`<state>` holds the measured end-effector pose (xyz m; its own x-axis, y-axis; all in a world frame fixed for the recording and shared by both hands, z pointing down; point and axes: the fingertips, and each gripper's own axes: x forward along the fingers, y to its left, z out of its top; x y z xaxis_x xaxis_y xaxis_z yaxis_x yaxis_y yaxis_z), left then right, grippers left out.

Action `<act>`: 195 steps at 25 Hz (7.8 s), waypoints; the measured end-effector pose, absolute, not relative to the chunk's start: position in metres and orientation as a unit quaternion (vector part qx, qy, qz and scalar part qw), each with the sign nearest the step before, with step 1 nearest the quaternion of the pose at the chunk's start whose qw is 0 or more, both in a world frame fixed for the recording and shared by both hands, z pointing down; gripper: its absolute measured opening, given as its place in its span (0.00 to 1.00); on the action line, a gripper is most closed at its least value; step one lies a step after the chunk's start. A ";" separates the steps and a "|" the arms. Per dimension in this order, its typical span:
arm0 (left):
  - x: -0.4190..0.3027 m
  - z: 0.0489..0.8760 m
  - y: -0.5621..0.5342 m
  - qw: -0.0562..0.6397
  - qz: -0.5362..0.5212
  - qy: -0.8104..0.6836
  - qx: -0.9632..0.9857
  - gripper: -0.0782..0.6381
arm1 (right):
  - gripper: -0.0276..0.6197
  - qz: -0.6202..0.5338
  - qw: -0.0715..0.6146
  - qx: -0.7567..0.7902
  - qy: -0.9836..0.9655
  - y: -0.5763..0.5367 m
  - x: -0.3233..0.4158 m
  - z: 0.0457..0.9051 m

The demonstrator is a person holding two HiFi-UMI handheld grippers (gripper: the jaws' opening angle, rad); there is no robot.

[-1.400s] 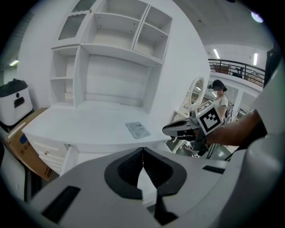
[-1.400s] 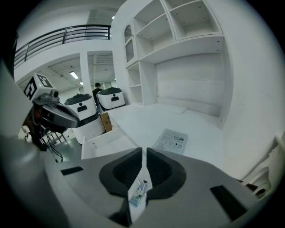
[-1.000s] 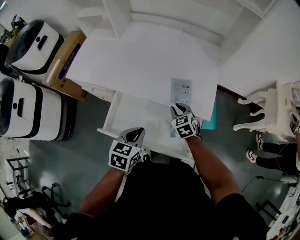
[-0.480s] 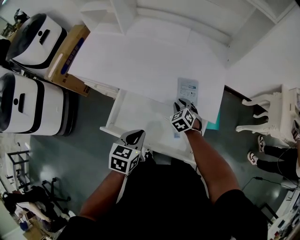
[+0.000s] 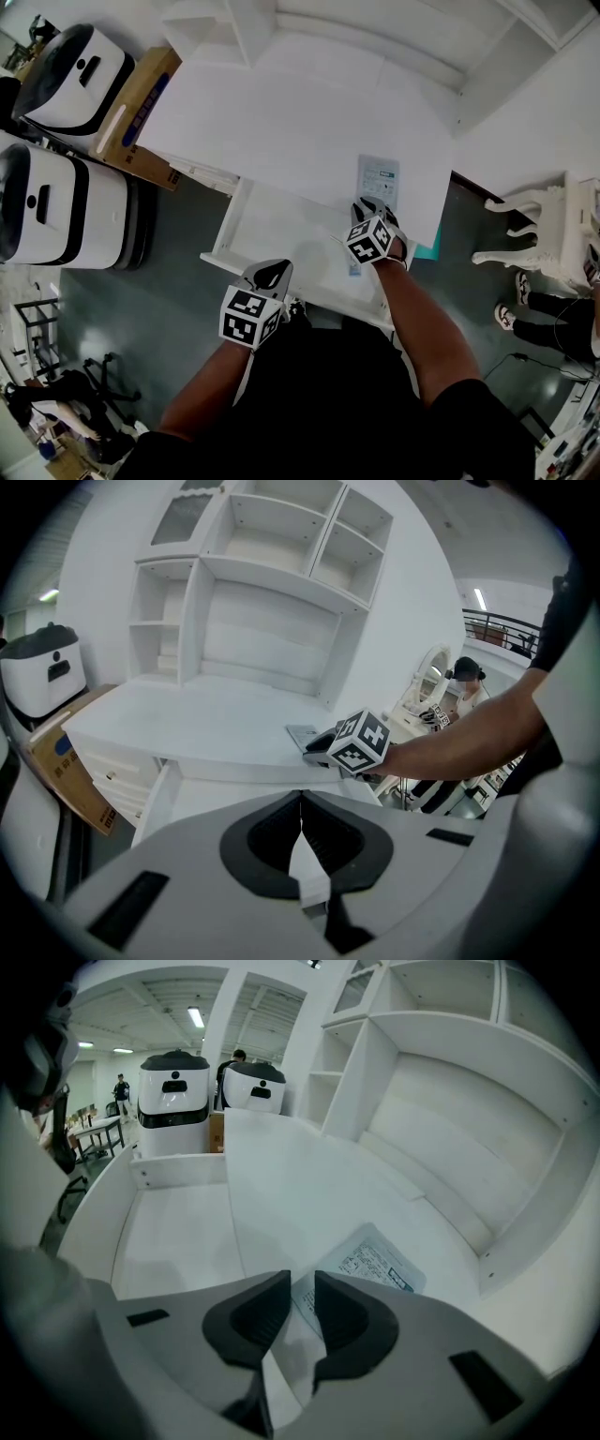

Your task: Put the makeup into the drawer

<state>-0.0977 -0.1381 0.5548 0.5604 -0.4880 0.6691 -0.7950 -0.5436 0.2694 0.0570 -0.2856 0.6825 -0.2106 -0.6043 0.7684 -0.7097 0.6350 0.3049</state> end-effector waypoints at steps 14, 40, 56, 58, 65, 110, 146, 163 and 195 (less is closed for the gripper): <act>-0.100 0.554 -0.132 0.282 0.269 -0.386 0.836 0.12 | 0.08 0.094 0.428 0.421 -0.794 -0.279 0.058 0.673; -0.068 0.542 -0.118 0.258 0.254 -0.357 0.861 0.12 | 0.08 0.219 0.179 0.512 -0.811 -0.234 0.104 0.526; -0.056 0.538 -0.125 0.246 0.253 -0.353 0.867 0.12 | 0.08 0.274 0.149 0.466 -0.828 -0.175 0.100 0.514; -0.055 0.538 -0.124 0.247 0.253 -0.353 0.866 0.12 | 0.08 0.281 0.147 0.459 -0.830 -0.169 0.098 0.514; -0.059 0.541 -0.117 0.250 0.256 -0.357 0.863 0.12 | 0.08 0.303 0.173 0.416 -0.839 -0.149 0.071 0.542; -0.086 0.551 -0.094 0.267 0.265 -0.362 0.853 0.12 | 0.09 0.395 0.293 0.495 -0.717 -0.148 0.120 0.721; -0.058 0.523 -0.081 0.215 0.240 -0.281 0.904 0.12 | 0.08 0.275 0.093 0.503 -0.814 -0.066 0.076 0.508; 0.025 0.502 0.022 0.221 0.217 -0.372 0.875 0.12 | 0.08 0.273 0.087 0.407 -0.867 0.025 0.143 0.500; 0.010 0.494 0.120 0.230 0.243 -0.374 0.865 0.12 | 0.08 0.284 0.066 0.421 -0.859 0.113 0.142 0.488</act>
<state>0.0102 0.1197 0.4939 0.6025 -0.5346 0.5927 -0.7582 -0.6154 0.2156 0.1425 0.1130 0.4880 -0.6366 -0.6858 0.3528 -0.7610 0.4844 -0.4316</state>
